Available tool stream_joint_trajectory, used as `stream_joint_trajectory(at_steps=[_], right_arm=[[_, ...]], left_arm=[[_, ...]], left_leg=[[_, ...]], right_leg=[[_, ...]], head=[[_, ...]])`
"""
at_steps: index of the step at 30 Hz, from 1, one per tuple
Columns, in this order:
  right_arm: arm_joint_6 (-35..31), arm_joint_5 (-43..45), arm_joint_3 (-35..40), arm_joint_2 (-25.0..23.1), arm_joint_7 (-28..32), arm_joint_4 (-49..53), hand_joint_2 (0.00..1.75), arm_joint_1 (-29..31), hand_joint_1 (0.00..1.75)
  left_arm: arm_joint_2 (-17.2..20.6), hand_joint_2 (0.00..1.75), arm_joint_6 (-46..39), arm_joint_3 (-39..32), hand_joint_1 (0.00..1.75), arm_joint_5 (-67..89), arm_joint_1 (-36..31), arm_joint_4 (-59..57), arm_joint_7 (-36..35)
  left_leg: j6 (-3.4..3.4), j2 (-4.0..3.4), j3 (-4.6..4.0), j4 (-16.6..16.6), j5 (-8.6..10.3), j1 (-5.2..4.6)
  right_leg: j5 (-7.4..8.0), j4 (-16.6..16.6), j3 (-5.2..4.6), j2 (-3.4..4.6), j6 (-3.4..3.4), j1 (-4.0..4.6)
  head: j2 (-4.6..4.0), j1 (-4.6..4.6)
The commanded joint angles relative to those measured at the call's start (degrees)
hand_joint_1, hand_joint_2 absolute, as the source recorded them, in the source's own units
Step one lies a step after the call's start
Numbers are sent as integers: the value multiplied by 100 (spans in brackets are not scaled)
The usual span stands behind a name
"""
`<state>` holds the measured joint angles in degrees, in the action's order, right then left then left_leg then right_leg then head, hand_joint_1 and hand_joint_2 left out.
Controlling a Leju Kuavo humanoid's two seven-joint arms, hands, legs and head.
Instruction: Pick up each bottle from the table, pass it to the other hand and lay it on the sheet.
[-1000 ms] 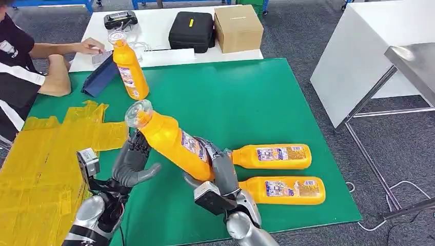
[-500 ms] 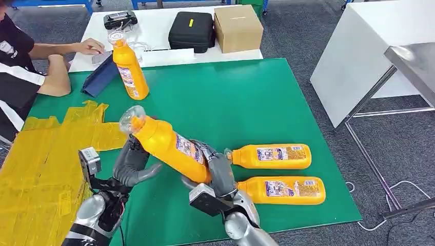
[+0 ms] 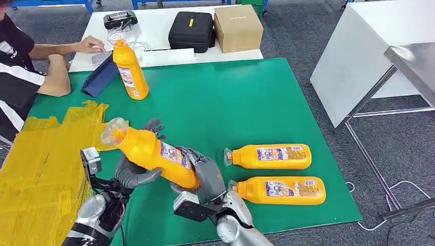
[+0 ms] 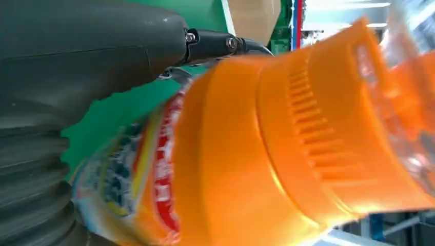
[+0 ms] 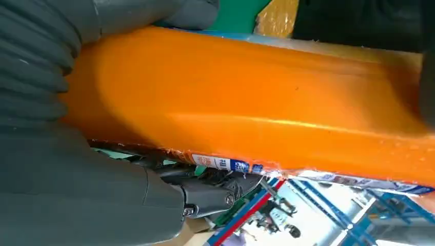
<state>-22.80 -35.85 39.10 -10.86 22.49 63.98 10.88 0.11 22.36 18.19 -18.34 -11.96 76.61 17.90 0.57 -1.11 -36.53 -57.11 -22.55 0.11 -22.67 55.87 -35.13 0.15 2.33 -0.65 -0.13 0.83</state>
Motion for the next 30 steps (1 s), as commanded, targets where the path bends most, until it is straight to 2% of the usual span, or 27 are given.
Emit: stream_joint_trajectory(at_steps=[1, 6, 7, 8, 9, 22, 27, 28, 29, 30], right_arm=[[176, -55, 769, 234, 69, -163, 175, 275, 175], [90, -69, 791, 232, 50, -248, 175, 294, 175], [82, -66, 794, 235, 57, -249, 175, 296, 175], [63, -69, 793, 239, 61, -248, 175, 290, 175], [62, -69, 796, 241, 63, -247, 175, 289, 175], [34, -87, 830, 292, 98, -145, 175, 241, 175], [-85, -14, 728, 320, 94, 106, 175, 153, 175], [-58, 175, 632, 305, 103, 196, 175, 100, 138], [16, 374, 580, 308, 165, 306, 175, 65, 0], [111, 517, 559, 332, 196, 391, 175, 60, 0]], left_arm=[[16, 175, -21, 139, 0, -113, -361, -593, -48], [10, 175, -35, 119, 0, -168, -350, -576, -50], [-1, 175, -43, 109, 0, -175, -347, -558, -46], [-27, 175, -62, 72, 47, -203, -328, -534, -32], [-40, 175, -68, 58, 175, -215, -317, -513, -27], [-282, 175, -128, -236, 175, -700, -192, -131, 33], [-534, 175, -661, -551, 175, -1006, -193, 425, 64], [-557, 175, -885, -606, 175, -935, -211, 498, 101], [-573, 175, -1220, -653, 175, -709, -266, 555, 188], [-552, 175, -1328, -641, 175, -657, -345, 537, 169]], left_leg=[[-4, 11, 19, 3, -5, 4], [-6, 20, 38, -3, -17, 9], [-3, 10, 16, 3, -5, 3], [-5, 15, 28, 1, -11, 6], [-7, 21, 39, -2, -17, 9], [-3, 18, 19, -4, -10, 6], [-5, 30, 28, -17, -22, 11], [-4, 26, 10, -12, -12, 9], [-5, 30, 21, -13, -17, 11], [-3, 21, 5, -6, -4, 8]], right_leg=[[-6, -4, 21, -7, -6, 4], [-18, -1, 42, -12, -11, 9], [-6, -4, 17, -7, -6, 3], [-11, -3, 30, -9, -8, 5], [-18, -2, 43, -13, -11, 9], [-11, -1, 23, -12, -7, 6], [-25, 9, 36, -22, -10, 10], [-15, 5, 18, -20, -7, 9], [-21, 6, 30, -23, -9, 10], [-8, -1, 10, -18, -5, 8]], head=[[0, 0], [0, 0], [0, 0], [0, 0], [0, 0], [0, 0], [0, 0], [0, 0], [0, 0], [0, 0]])
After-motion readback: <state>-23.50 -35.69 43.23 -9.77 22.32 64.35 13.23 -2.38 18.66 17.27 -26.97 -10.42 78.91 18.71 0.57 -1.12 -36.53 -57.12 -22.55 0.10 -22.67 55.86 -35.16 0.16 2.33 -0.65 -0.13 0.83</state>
